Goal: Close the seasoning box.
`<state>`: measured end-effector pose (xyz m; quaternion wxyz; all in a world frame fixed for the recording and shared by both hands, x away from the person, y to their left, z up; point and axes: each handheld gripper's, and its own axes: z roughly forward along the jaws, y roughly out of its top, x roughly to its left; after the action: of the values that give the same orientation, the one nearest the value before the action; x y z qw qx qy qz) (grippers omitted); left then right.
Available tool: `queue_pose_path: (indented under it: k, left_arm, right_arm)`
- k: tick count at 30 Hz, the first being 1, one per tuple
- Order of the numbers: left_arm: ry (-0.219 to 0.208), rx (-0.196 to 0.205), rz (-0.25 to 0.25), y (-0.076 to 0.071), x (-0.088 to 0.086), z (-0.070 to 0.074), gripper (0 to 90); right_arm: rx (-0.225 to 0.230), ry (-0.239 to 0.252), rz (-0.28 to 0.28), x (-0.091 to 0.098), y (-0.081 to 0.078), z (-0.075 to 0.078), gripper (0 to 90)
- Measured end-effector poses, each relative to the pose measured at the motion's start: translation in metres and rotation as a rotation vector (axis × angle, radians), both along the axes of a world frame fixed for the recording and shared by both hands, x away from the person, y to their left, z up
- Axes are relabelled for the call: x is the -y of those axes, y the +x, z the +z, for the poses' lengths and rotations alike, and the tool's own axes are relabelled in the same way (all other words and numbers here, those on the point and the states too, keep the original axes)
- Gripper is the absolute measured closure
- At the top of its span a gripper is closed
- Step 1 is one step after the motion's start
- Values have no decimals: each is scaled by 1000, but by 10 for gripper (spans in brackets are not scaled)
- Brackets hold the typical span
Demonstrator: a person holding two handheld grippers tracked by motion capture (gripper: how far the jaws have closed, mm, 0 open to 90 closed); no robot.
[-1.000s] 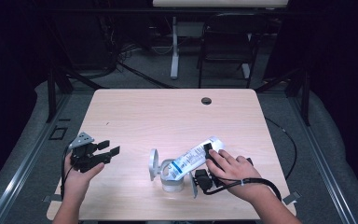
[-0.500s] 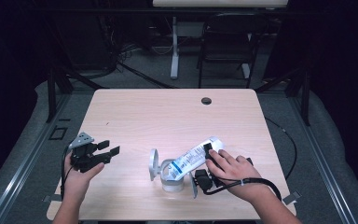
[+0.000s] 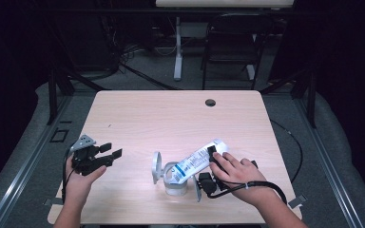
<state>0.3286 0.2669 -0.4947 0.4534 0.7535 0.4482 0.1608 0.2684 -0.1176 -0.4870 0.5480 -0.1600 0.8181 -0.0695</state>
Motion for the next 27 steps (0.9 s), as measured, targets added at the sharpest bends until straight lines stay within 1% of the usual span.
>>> queue_pose_path:
  k: [12,15,16,17,18,21,25,26,27]
  left_arm:
    - [-2,3,1,0,0,0,441]
    - [-3,2,2,0,0,0,441]
    - [1,-3,-1,0,-1,1,441]
    - [-3,3,3,0,0,0,442]
    - [2,-3,-2,0,-1,1,442]
    - [-1,1,1,0,-1,0,441]
    - [-1,5,1,0,-1,1,442]
    - [-3,6,0,0,-1,1,441]
    - [-3,6,0,0,-1,1,441]
  right_arm:
    - [1,0,8,0,0,0,551]
    - [8,-8,6,0,0,0,552]
    - [10,-19,0,-1,-1,1,552]
    - [7,-8,6,0,0,0,552]
    - [1,-2,9,0,0,0,552]
    - [5,-8,6,0,0,0,552]
    - [1,-4,12,0,1,0,553]
    - [9,-12,12,0,0,0,553]
    - [0,1,22,0,1,0,553]
